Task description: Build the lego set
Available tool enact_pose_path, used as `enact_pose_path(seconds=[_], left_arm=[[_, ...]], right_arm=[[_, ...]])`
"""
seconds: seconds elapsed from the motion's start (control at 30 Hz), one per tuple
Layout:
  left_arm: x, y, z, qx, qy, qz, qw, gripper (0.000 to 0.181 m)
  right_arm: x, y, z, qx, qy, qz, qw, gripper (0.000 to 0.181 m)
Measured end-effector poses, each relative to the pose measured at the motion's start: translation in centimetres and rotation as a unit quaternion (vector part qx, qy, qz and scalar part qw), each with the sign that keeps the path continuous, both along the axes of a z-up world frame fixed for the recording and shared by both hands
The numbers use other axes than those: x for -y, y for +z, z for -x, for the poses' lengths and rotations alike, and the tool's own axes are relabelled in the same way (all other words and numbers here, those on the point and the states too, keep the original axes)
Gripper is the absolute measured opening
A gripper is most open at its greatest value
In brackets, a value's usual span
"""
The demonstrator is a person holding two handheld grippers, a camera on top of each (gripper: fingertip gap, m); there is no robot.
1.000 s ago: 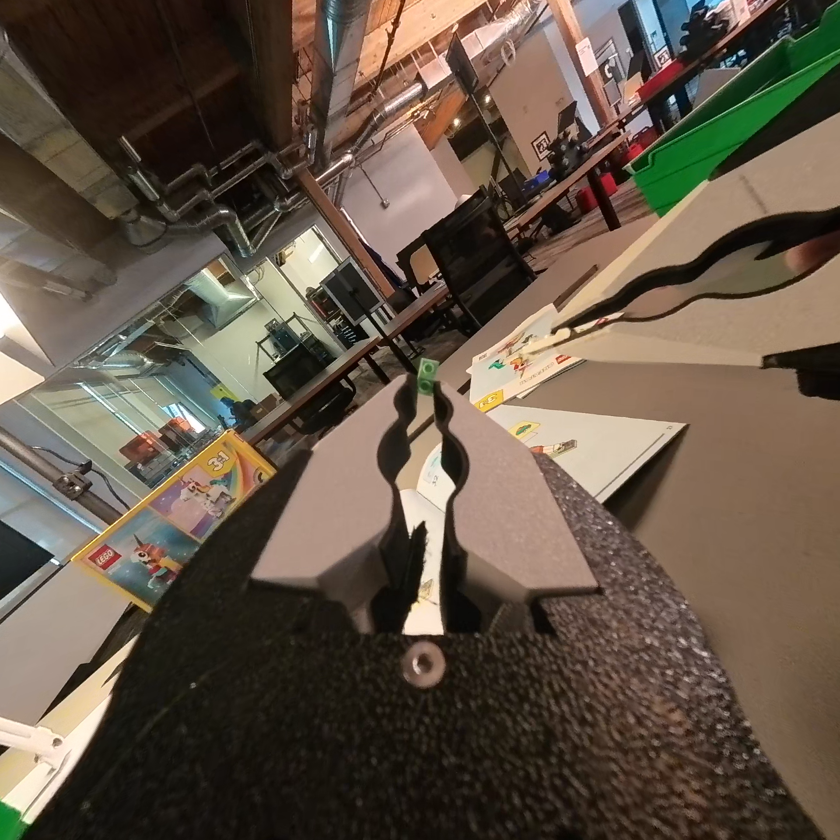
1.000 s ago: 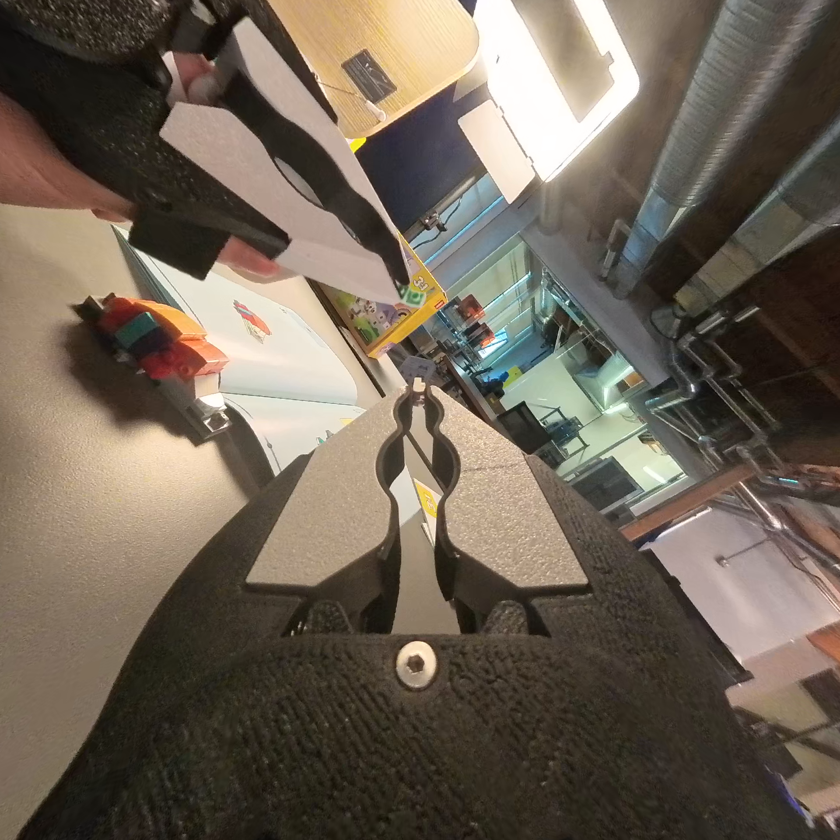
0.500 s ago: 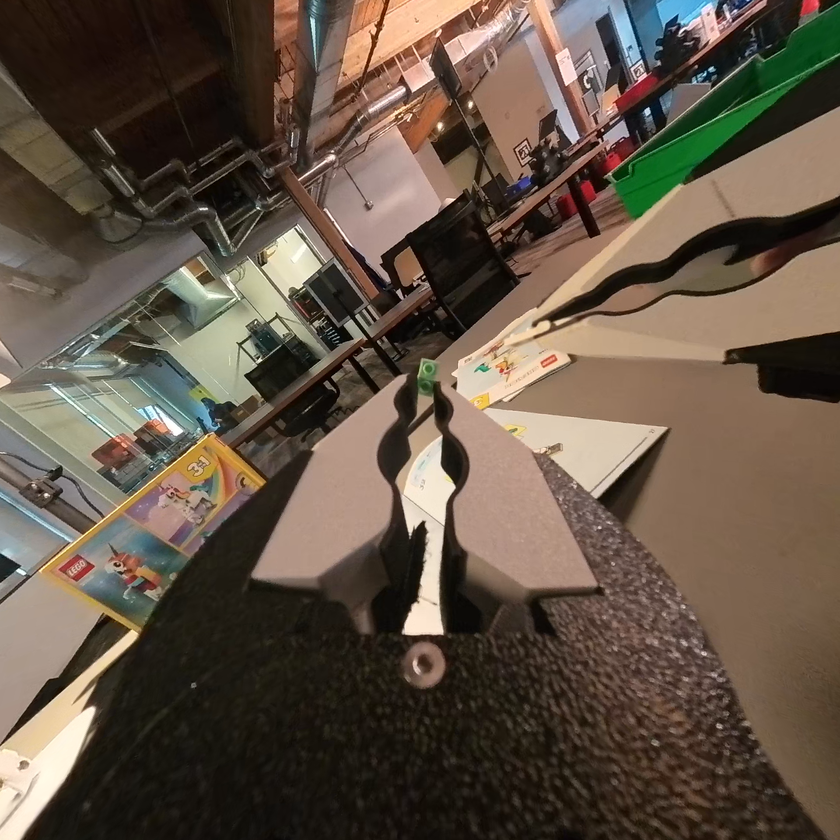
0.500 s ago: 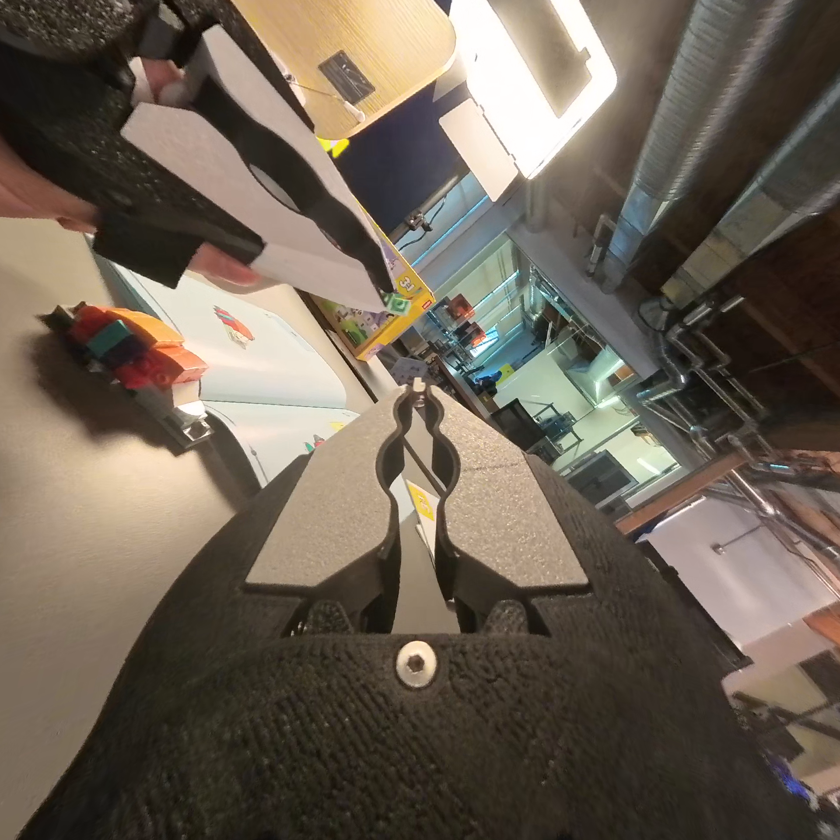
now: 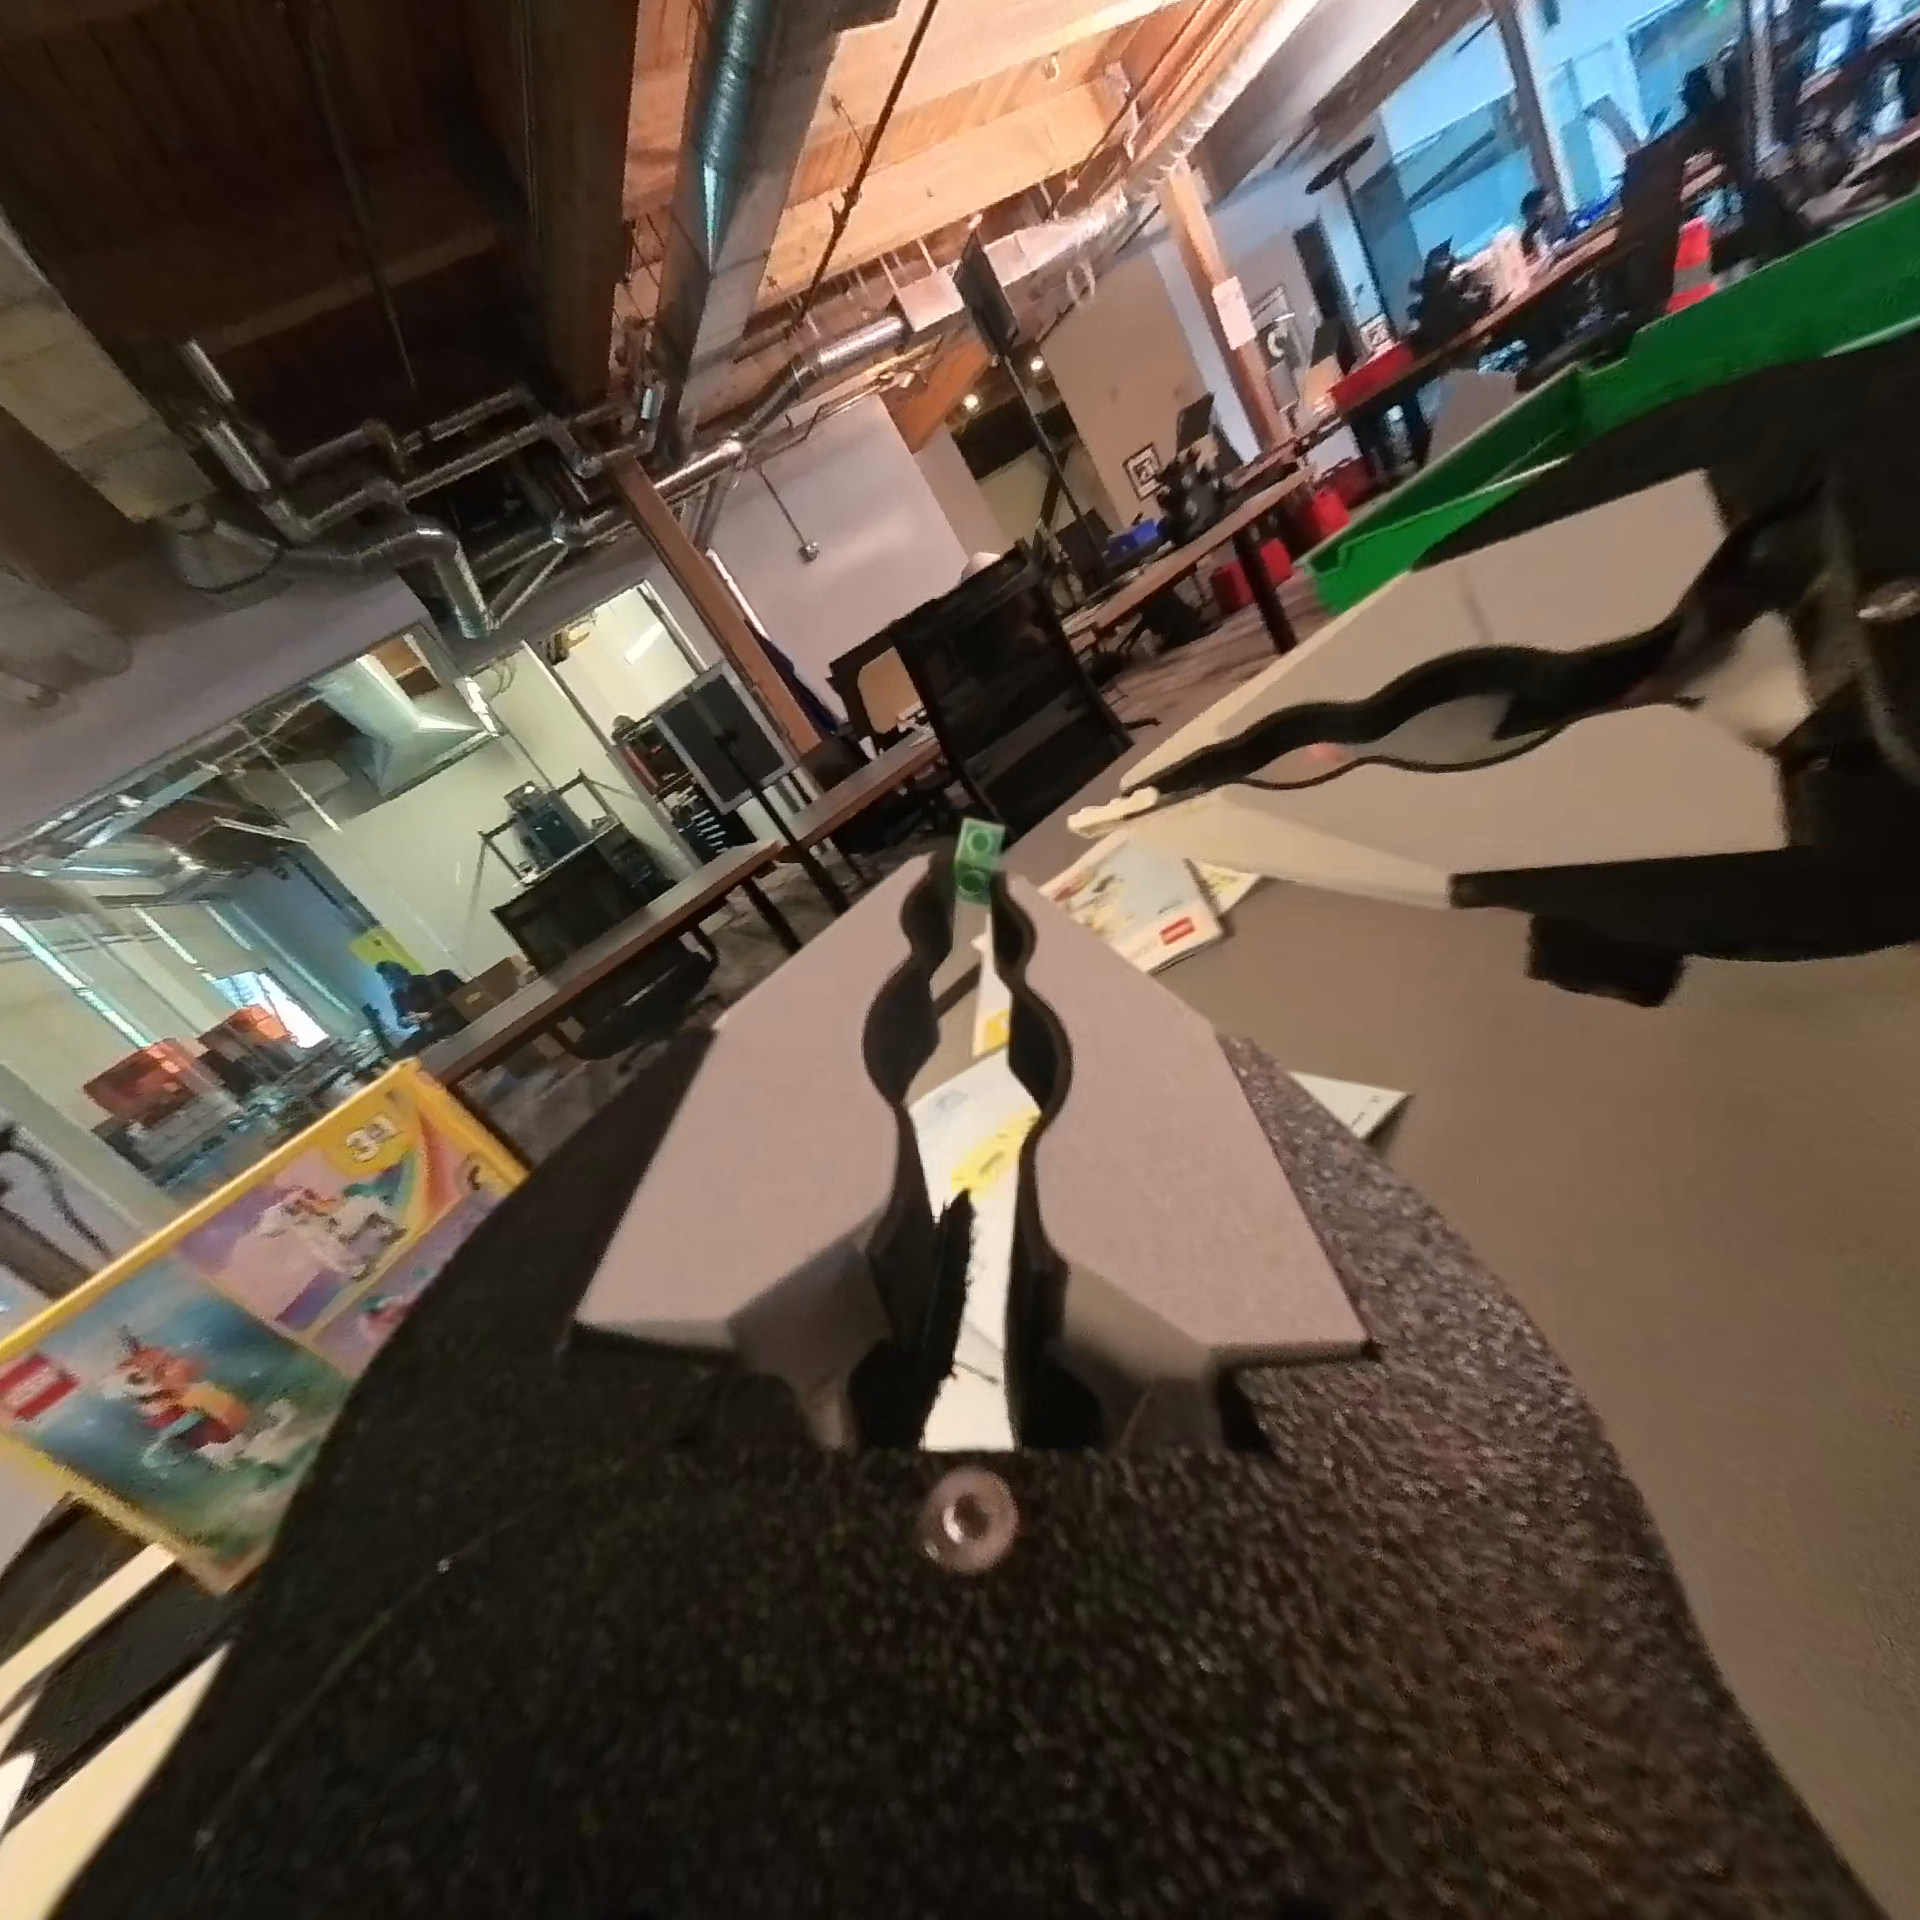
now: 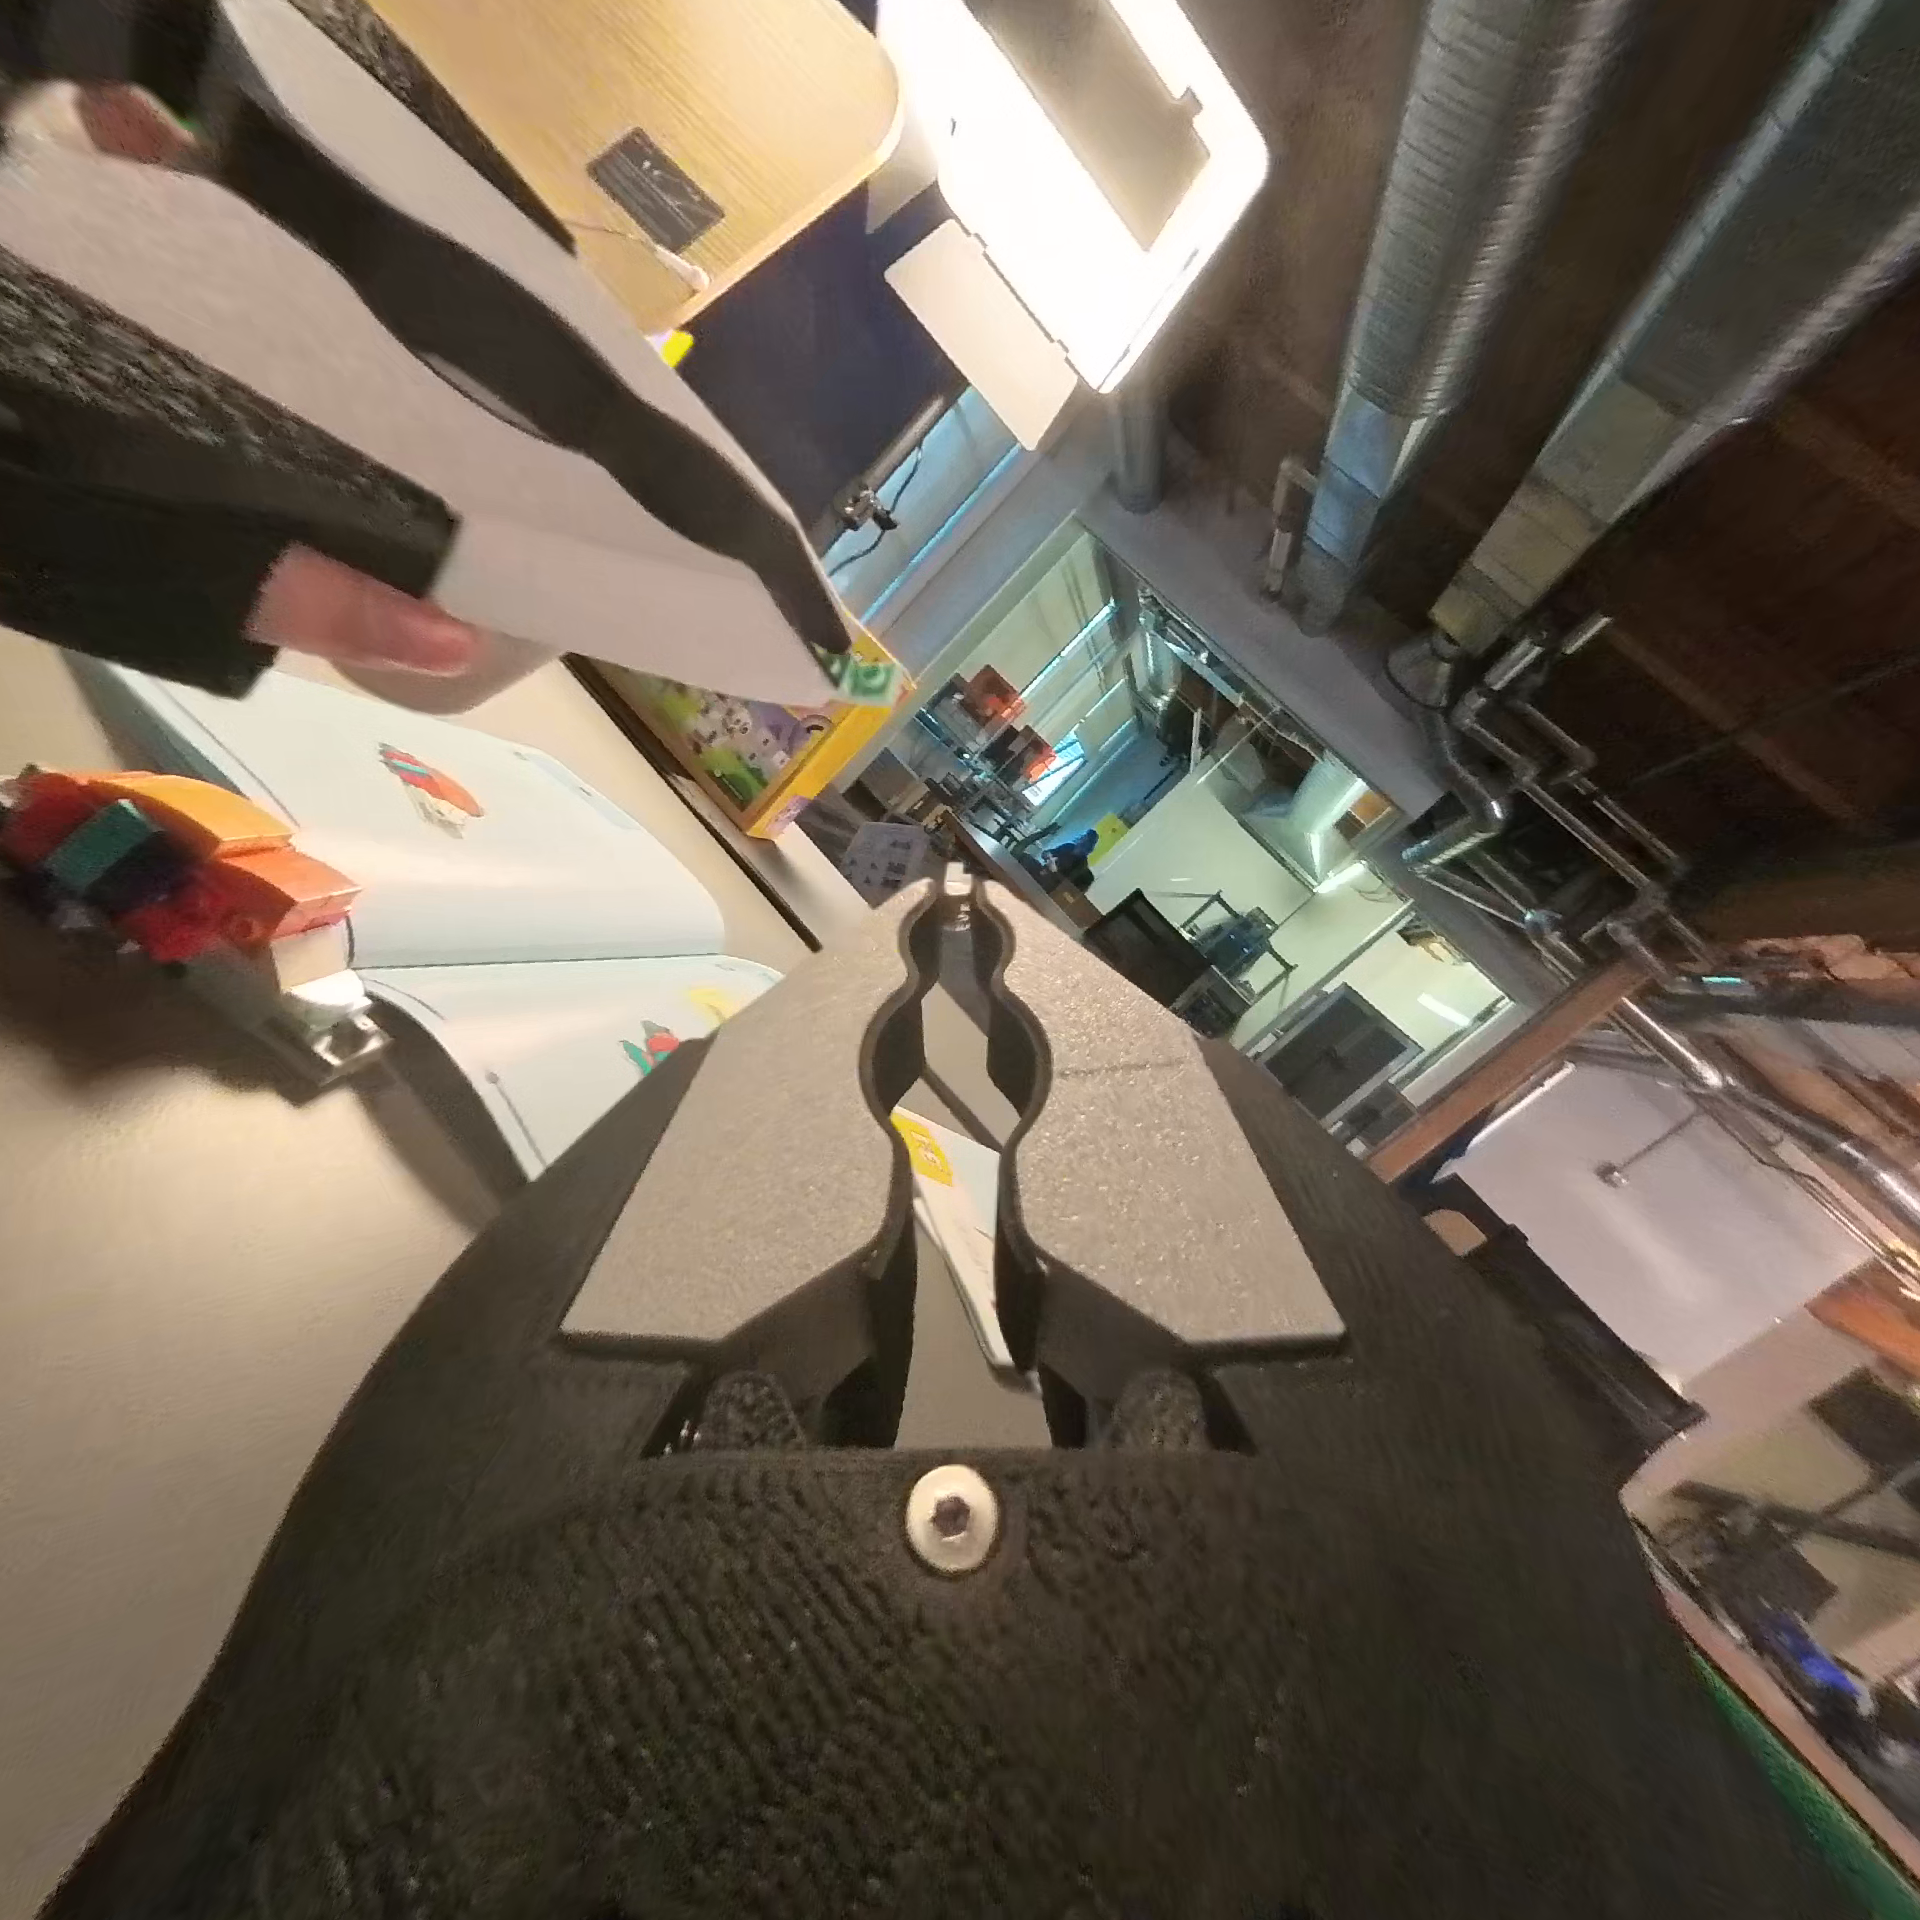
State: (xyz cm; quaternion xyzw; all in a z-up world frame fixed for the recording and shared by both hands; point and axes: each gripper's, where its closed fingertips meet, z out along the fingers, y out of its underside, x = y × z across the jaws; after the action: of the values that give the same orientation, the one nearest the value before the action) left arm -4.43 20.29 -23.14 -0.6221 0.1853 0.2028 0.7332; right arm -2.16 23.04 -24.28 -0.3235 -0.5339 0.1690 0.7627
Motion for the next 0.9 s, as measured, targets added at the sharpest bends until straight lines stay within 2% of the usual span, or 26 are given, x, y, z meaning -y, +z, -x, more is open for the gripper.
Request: enact_pose_path(seconds=[0.1,0.2,0.3,0.5,0.6,0.67,0.77,0.8,0.9], left_arm=[[0.2,-0.5,-1.8,-0.014,-0.029,0.034,0.999,0.005],[0.6,-2.8,-3.7,-0.051,-0.056,0.123,0.990,0.005],[1.9,-5.5,-5.5,-0.055,-0.106,0.228,0.966,0.005],[3.5,-9.1,-6.7,0.036,-0.172,0.371,0.912,0.005],[3.6,-10.6,-6.5,0.065,-0.165,0.410,0.895,0.005],[2.8,-10.8,-5.4,0.109,-0.114,0.413,0.897,0.005],[2.5,-10.1,-7.0,0.226,-0.148,0.408,0.872,0.005],[2.5,-10.1,-7.2,0.244,-0.150,0.409,0.866,0.005],[2.4,-11.1,-6.6,0.238,-0.122,0.421,0.867,0.005]], right_arm=[[-0.7,0.3,-0.8,-0.009,-0.017,0.009,1.000,0.003],[0.3,0.2,-1.8,-0.001,-0.004,-0.008,1.000,0.003],[1.8,-1.0,-2.7,0.038,0.020,-0.059,0.997,0.003],[3.8,-3.0,-4.0,0.091,0.064,-0.122,0.986,0.003],[4.6,-3.3,-3.8,0.104,0.085,-0.142,0.981,0.003],[5.2,-3.6,-3.5,0.114,0.093,-0.161,0.976,0.003],[5.7,-4.6,-3.3,0.142,0.096,-0.191,0.967,0.004],[5.8,-4.8,-3.2,0.147,0.094,-0.200,0.964,0.004],[5.8,-5.1,-3.3,0.162,0.088,-0.235,0.954,0.004]])
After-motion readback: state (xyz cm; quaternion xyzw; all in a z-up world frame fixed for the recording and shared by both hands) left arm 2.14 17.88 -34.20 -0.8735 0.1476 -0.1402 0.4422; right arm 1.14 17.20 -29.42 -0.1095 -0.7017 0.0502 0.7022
